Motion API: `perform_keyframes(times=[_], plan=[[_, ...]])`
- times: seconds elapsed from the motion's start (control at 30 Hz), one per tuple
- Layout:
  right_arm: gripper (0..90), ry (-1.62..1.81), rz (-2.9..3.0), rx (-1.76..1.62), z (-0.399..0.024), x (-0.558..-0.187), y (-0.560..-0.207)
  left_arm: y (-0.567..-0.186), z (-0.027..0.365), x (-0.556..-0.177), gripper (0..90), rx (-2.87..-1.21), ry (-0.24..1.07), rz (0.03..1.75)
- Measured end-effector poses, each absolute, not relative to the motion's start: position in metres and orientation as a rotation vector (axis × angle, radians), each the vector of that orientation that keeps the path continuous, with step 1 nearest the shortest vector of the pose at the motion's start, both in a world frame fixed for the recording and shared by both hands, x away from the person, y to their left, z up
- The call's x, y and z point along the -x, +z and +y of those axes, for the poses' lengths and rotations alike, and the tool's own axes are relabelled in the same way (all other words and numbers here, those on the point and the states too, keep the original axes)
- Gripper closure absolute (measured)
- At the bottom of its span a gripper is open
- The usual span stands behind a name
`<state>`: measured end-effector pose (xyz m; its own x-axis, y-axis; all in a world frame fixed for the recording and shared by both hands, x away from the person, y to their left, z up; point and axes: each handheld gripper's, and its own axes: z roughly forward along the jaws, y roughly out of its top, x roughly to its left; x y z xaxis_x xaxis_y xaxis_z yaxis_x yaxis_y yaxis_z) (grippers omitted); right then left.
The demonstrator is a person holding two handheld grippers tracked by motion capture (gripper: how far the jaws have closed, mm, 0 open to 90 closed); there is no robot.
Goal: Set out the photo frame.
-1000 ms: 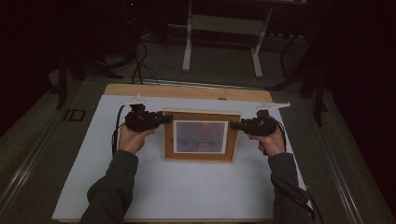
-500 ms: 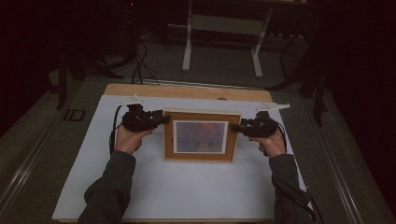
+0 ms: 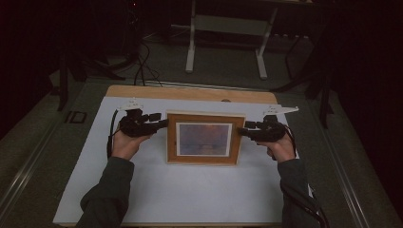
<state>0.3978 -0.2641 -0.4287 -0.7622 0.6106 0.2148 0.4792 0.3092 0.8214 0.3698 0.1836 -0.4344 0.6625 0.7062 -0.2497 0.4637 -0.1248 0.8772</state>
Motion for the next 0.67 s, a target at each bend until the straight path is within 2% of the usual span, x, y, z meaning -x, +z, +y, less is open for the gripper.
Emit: perform_keyframes(times=[0.37, 0.67], plan=[[46.5, 1.414, 2.437, -0.995, -0.269, -0.386, -0.430, -0.434, 0.191, -0.351, 49.4, -1.823, 0.376, 1.003], [46.6, 1.391, 2.455, -0.999, -0.271, -0.380, -0.438, -0.444, 0.193, -0.339, 49.4, -1.847, 0.392, 1.020]])
